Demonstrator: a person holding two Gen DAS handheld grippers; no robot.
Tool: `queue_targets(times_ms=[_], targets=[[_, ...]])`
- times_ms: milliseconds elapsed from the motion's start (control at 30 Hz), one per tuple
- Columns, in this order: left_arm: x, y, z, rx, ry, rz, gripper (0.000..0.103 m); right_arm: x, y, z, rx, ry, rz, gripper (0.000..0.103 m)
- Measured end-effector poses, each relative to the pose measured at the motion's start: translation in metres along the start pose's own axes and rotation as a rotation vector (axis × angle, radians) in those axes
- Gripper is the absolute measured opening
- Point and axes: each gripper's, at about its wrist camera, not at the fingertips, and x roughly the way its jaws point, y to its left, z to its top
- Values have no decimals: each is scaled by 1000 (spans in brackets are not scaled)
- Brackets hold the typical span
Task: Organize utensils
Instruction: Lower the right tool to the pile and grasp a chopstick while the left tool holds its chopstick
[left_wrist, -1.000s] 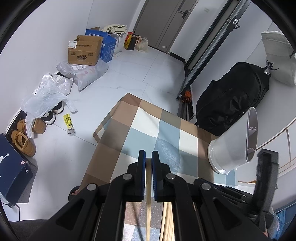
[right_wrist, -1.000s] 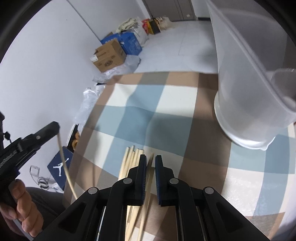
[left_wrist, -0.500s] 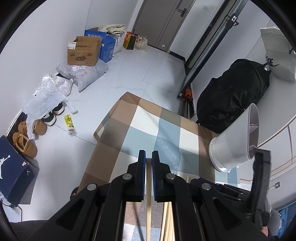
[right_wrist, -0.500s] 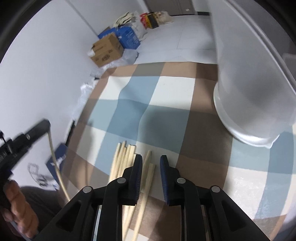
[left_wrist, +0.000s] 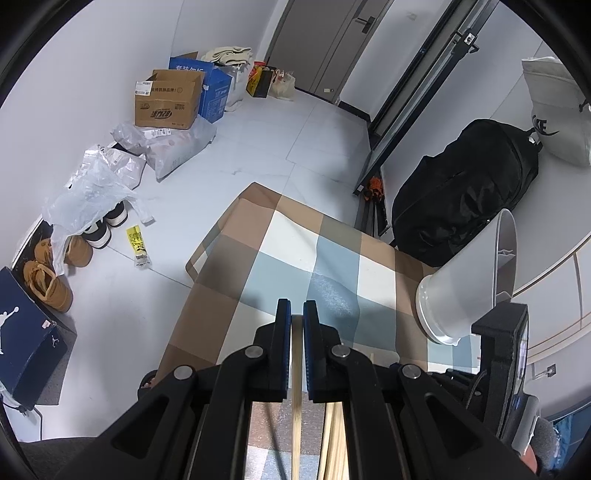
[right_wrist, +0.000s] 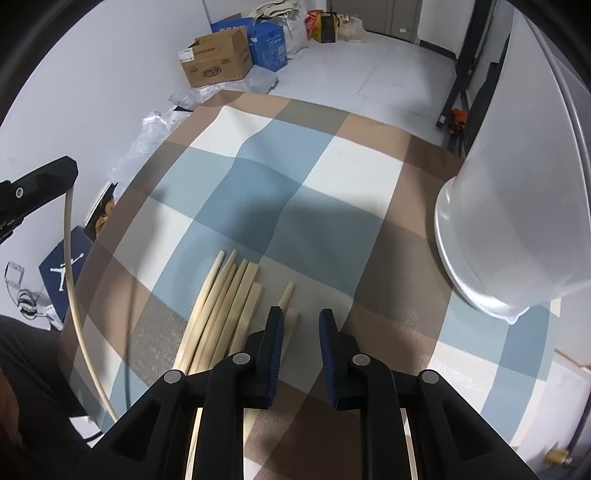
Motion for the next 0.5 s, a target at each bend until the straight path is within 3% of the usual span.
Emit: queue_targets(times_ms=[100,300,367,400,500], targets=[[0,0,0,-2,-1,2,2,1,2,-1,-10,4,24,24],[0,-1,0,-4,2,0,2,2,8,0,-42,-10,-8,26],[-1,-1,0,0,-4,3,2,2,10,1,-40,-18,-12,20],[-1,-1,0,0,-5,2,2,2,10,2,-38,-21,-11,11],[-1,-2,0,4,-7,4,2,4,3,4,23,-29,38,5]])
